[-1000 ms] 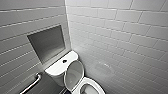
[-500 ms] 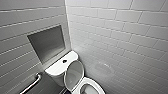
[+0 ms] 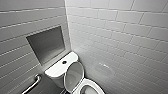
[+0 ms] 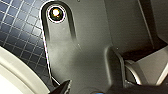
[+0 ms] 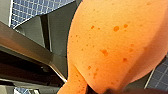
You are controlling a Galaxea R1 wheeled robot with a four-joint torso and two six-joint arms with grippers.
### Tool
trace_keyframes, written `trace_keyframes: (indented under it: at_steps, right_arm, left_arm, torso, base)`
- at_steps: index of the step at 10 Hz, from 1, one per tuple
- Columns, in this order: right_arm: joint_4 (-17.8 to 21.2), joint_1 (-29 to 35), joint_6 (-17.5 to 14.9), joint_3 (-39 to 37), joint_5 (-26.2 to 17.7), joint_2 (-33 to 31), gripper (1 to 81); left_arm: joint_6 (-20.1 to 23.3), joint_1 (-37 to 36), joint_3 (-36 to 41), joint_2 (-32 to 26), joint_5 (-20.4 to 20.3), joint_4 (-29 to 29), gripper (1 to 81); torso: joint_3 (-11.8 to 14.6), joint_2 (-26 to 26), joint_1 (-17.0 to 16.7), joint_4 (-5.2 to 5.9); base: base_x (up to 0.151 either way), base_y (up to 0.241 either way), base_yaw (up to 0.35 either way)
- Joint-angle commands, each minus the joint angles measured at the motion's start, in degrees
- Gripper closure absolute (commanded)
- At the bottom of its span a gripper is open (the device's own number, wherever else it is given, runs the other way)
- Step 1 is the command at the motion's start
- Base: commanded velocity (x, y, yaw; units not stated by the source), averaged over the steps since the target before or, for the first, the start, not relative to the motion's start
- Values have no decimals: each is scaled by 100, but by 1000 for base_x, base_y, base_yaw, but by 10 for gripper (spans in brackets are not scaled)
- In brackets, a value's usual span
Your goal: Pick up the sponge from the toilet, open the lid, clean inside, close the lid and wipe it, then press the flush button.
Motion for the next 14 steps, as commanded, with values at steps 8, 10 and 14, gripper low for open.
trace_keyframes:
  at_steps: [8, 10, 14]
  right_arm:
    - [-8, 151, 4, 25, -346, -12, 811]
    - [-16, 151, 13, 25, -345, -12, 811]
    - [-8, 169, 13, 25, -337, -4, 811]
  left_arm:
    - [27, -156, -22, -14, 348, -68, 10]
    - [27, -156, -22, -14, 348, -68, 10]
    - [27, -156, -22, -13, 357, -16, 10]
  torso:
    - [0, 2, -2, 0]
    - [0, 2, 0, 477]
    - [0, 4, -2, 1138]
  base:
    - [78, 0, 0]
    - [0, 0, 0]
    - [0, 0, 0]
